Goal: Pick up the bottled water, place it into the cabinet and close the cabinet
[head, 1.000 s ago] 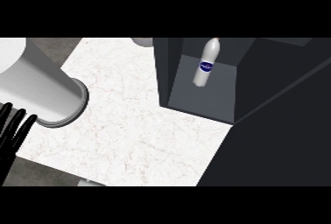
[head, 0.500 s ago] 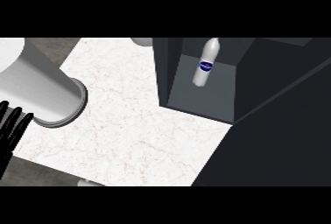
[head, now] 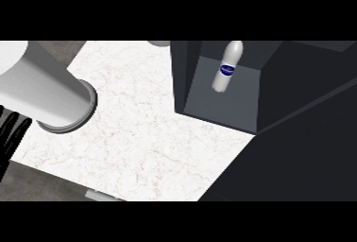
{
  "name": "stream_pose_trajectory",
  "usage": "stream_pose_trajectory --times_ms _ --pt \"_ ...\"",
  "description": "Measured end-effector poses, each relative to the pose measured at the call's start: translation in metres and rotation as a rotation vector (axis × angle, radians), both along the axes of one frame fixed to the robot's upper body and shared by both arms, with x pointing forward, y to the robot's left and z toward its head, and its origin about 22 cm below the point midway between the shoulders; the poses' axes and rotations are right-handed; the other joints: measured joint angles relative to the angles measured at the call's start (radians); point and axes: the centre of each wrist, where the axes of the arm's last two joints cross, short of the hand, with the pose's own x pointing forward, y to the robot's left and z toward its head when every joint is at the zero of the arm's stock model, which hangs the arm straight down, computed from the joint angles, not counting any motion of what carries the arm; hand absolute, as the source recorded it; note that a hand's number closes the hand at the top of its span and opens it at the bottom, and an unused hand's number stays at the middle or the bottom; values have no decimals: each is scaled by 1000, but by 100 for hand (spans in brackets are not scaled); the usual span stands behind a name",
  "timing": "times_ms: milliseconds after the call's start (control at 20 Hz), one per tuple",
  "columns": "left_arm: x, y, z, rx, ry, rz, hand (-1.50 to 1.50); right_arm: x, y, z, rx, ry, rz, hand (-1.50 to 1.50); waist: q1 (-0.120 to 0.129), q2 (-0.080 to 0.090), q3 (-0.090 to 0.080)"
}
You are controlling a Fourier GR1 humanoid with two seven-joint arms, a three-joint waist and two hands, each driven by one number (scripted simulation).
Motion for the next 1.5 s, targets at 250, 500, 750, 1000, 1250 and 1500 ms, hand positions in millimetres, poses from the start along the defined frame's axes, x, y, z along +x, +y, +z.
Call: stream_pose_trajectory --times_ms 250,500,750,1000,1250,1500 --pt "2 2 2 1 -8 0 -150 5 2 -7 46 59 18 150 7 9 2" --pt "4 5 2 3 -6 4 -150 21 12 -10 31 95 -7 150 -3 7 4" --pt "5 8 2 3 2 7 -150 48 20 -5 -66 50 -49 150 -6 -3 5" --pt "5 11 0 2 13 9 -150 75 39 2 -145 24 -64 150 -15 -11 8" --pt "5 15 -3 -4 21 27 -150 110 61 8 -191 51 -131 150 -29 -16 11" --pt "3 19 -6 -9 28 38 -150 151 97 16 -242 122 -237 150 -43 -21 18"
